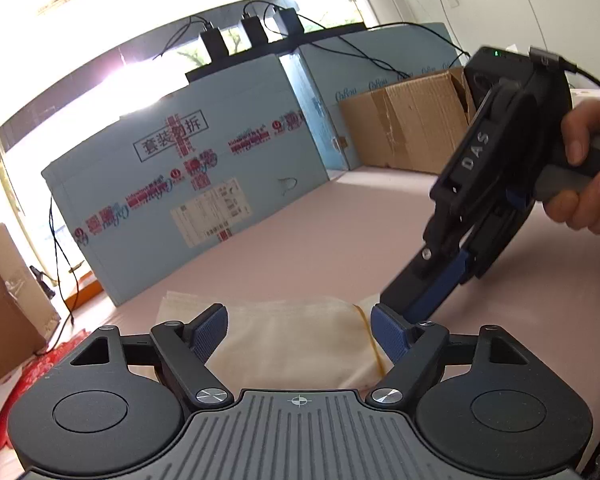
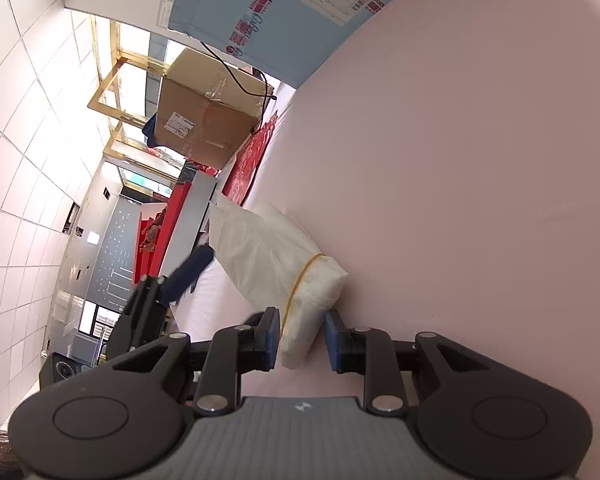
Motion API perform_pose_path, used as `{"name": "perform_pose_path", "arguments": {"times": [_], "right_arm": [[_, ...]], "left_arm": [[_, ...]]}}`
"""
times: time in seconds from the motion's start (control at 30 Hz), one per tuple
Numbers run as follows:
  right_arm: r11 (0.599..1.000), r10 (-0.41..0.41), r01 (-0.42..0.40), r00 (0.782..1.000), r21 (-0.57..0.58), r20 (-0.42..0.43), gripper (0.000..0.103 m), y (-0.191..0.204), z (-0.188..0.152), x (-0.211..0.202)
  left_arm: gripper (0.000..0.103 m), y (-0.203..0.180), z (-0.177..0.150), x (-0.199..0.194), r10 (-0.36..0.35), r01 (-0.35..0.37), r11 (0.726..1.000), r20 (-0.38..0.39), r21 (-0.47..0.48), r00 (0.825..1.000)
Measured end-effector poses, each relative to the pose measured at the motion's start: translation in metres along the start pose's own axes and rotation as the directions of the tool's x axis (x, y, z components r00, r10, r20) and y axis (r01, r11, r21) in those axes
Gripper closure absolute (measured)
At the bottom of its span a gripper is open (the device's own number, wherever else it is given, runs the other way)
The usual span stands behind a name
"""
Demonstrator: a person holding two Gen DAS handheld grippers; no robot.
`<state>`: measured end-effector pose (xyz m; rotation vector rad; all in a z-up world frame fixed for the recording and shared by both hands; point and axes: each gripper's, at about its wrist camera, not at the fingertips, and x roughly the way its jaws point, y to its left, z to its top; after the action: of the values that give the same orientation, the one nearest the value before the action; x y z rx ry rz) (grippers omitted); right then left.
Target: Organize soft objects
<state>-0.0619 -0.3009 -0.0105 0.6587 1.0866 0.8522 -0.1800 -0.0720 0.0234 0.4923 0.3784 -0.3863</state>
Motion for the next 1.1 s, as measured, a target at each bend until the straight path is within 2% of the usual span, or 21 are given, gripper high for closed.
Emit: {"name": "perform_pose_path", "arguments": {"times": [0.07,0.13,0.23,0.3,0.37,0.4,0.5,0.73,0.97,1.1], "right_arm": [[0.995,-0.06,0.063,0.997,-0.078,0.047,0.071,0.009,0.003,-0.006],[0.965,-0.127,0.148,0.986,-0.219,0.106,0.071,0.024,0.004,-0.005],[0.87,-0.237,0.271,0.962,-0.412,0.132,0.074,0.044,-0.002,0.013],[0.792,-0.284,0.314,0.949,-0.523,0.139,0.077,0.054,-0.012,0.022],[0.714,-0.319,0.346,0.935,-0.609,0.157,0.08,0.062,-0.022,0.028],[0.684,-0.327,0.356,0.93,-0.637,0.168,0.081,0.066,-0.028,0.027],[0.635,-0.331,0.371,0.923,-0.678,0.196,0.082,0.07,-0.04,0.026],[0.618,-0.316,0.365,0.926,-0.697,0.205,0.083,0.07,-0.05,0.022],[0.629,-0.309,0.355,0.931,-0.692,0.196,0.083,0.065,-0.049,0.019],[0.643,-0.305,0.344,0.935,-0.685,0.184,0.083,0.065,-0.043,0.022]], "left_arm": [[0.022,-0.001,-0.002,0.006,0.003,-0.004,1.0,-0.031,-0.024,1.0],[0.022,0.0,-0.001,0.01,0.018,-0.02,0.999,-0.055,-0.034,0.998],[0.022,-0.001,0.002,0.014,0.038,-0.041,0.999,-0.096,-0.026,0.995],[0.021,-0.008,0.005,0.014,0.075,-0.073,0.997,-0.121,0.022,0.99],[0.014,-0.019,0.01,0.016,0.155,-0.138,0.984,-0.147,0.117,0.977],[0.013,-0.024,0.011,0.018,0.185,-0.16,0.974,-0.154,0.161,0.971],[0.011,-0.03,0.015,0.024,0.24,-0.198,0.95,-0.16,0.243,0.957],[0.009,-0.005,0.014,0.035,0.277,-0.237,0.949,-0.192,0.207,0.941],[0.009,0.04,-0.005,0.037,0.301,-0.292,0.954,-0.251,0.075,0.92],[0.009,0.047,-0.014,0.028,0.249,-0.251,0.968,-0.228,0.021,0.941]]}}
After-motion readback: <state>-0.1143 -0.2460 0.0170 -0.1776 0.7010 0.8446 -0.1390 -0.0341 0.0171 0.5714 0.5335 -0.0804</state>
